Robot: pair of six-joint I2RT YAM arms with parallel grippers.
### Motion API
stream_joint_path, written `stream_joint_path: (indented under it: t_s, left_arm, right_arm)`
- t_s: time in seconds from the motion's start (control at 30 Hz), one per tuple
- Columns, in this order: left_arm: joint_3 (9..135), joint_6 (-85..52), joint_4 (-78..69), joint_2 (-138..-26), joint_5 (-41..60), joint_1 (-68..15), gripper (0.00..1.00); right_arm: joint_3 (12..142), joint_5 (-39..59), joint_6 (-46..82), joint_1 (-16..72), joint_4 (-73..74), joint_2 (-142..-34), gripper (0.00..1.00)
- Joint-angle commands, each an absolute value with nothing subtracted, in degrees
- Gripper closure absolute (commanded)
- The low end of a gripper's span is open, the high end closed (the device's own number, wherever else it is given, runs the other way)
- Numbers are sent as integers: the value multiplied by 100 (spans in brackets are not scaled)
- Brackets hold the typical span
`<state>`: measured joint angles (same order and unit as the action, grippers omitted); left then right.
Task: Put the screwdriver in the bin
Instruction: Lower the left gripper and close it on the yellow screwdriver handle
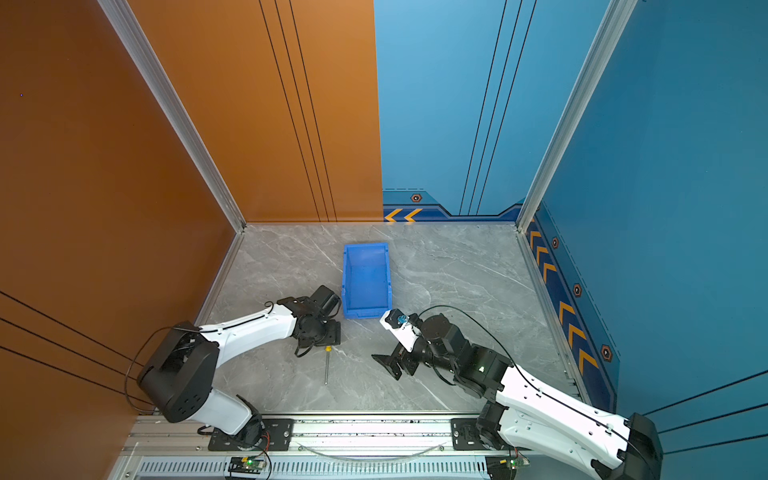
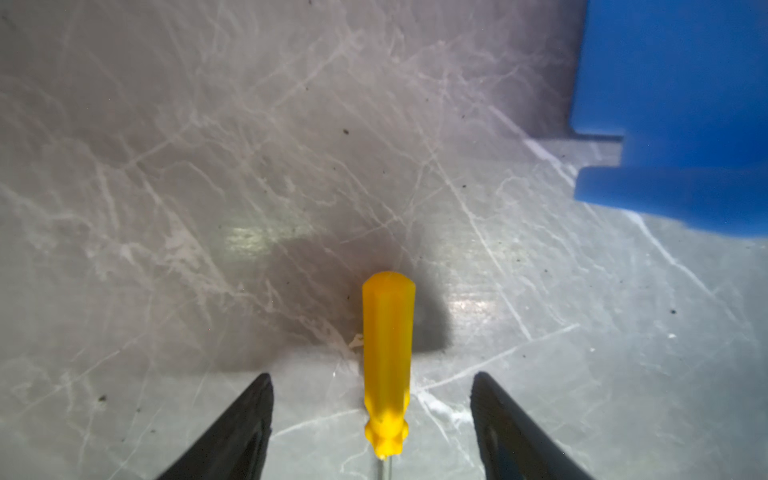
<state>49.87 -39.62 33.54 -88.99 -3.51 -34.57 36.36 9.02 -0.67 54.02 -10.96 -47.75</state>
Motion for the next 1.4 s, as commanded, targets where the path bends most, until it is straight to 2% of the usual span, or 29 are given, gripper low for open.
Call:
stream_joint_path:
  t_s: [0.0, 0.47, 1.03, 1.37]
  left_arm:
    - [5067, -4047, 3353, -9026, -604, -3511, 26]
    - [5211, -4109, 3357, -9389, -676, -3608, 42]
    - [5090, -4315, 3432, -9411, -733, -3800, 79]
    - [5119, -4402, 3532, -9322, -827, -3908, 95]
  right_arm:
    - [3621, 1041, -156, 5432, -999, -4818, 0]
    - [3826, 1500, -263, 5440, -597, -5421, 0]
    - [3638, 1336, -309, 5379, -600, -5237, 0]
    - [3507, 1204, -291, 5361, -795, -4820, 0]
